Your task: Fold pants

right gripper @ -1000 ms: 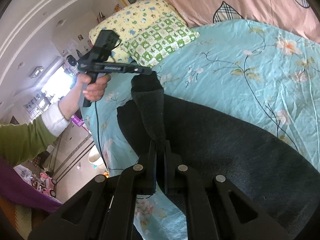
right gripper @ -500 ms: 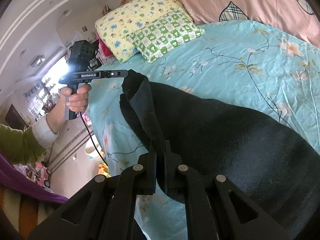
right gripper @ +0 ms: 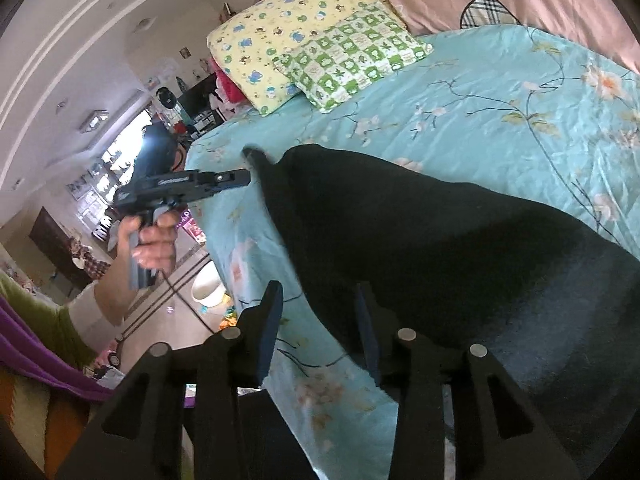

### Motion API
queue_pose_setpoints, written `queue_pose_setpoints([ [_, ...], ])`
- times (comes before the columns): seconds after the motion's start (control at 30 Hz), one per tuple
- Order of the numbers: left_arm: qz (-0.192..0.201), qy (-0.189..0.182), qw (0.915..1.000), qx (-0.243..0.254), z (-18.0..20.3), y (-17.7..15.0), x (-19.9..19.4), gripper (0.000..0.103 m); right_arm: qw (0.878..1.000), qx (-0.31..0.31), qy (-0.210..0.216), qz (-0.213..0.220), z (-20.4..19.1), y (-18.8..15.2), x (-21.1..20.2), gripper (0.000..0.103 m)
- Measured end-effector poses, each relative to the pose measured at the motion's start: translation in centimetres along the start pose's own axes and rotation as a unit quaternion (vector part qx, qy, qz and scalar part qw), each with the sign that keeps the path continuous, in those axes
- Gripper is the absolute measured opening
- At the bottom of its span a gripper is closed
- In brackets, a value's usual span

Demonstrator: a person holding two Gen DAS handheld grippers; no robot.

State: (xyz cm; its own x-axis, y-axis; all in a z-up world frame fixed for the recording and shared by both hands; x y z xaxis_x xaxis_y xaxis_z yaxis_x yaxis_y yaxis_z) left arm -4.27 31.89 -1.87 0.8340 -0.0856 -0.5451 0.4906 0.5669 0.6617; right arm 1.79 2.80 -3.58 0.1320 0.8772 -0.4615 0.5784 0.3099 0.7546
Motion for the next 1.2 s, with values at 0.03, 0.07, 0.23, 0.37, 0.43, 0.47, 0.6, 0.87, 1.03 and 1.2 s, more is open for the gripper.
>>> queue_pose_setpoints([
  [0.03,0.003,-0.005,0.9999,-0.009,0.3,-0.1,-0.2,0.06,1.0,0.003,0.005,0.003,-0.1,0.1,0.1,0.039],
  [0.07,0.008,-0.012,0.9995,-0.027,0.7,-0.4,-0.6,0.062,1.0,0.006,0.009,0.008,-0.1,0.4,0.1,0.039],
  [0.23,0.007,-0.035,0.9961,-0.08,2.3,-1.1,-0.7,0.07,0.999,0.025,0.002,0.037,0.4,1.7,-0.4,0.039],
  [0.37,-0.001,0.024,0.9985,-0.048,2.7,-1.8,0.5,0.07,0.997,0.036,-0.022,0.059,1.8,3.4,-1.3,0.039],
  [0.43,-0.003,0.038,0.9983,-0.045,2.4,-2.2,1.0,0.069,0.996,0.034,-0.04,0.066,2.6,4.2,-1.7,0.041],
  [0.47,-0.004,0.04,0.9982,-0.046,2.3,-2.3,1.2,0.069,0.996,0.032,-0.05,0.068,3.0,4.6,-2.0,0.043],
  [0.6,-0.007,0.049,0.9976,-0.048,1.8,-2.4,2.0,0.062,0.993,0.019,-0.098,0.062,5.4,6.3,-2.0,0.048],
  [0.87,-0.001,0.056,0.9982,-0.021,2.2,-1.4,3.1,0.02,0.992,0.005,-0.128,-0.003,10.1,8.2,1.3,0.048],
  [1.03,0.019,0.059,0.9978,0.022,3.3,0.0,3.3,0.017,0.991,-0.017,-0.108,-0.072,11.0,7.8,4.3,0.048],
  [1.2,0.029,0.064,0.9964,0.048,3.4,0.9,4.0,0.015,0.987,-0.023,-0.094,-0.131,11.5,6.9,6.6,0.039],
])
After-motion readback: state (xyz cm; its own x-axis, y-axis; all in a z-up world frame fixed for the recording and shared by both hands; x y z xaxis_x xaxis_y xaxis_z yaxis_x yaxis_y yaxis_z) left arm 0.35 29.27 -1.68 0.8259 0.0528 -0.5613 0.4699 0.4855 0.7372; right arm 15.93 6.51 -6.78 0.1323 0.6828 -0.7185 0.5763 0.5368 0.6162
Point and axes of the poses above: each gripper's, at about its wrist camera, not at the fingertips, and x roughly the way its jaws point, z to its right, y to its top, the point moved 5 cm from there along x, roughly the way its jaws point, and after that the axes turned 8 degrees about z, right-handed, at the moved point
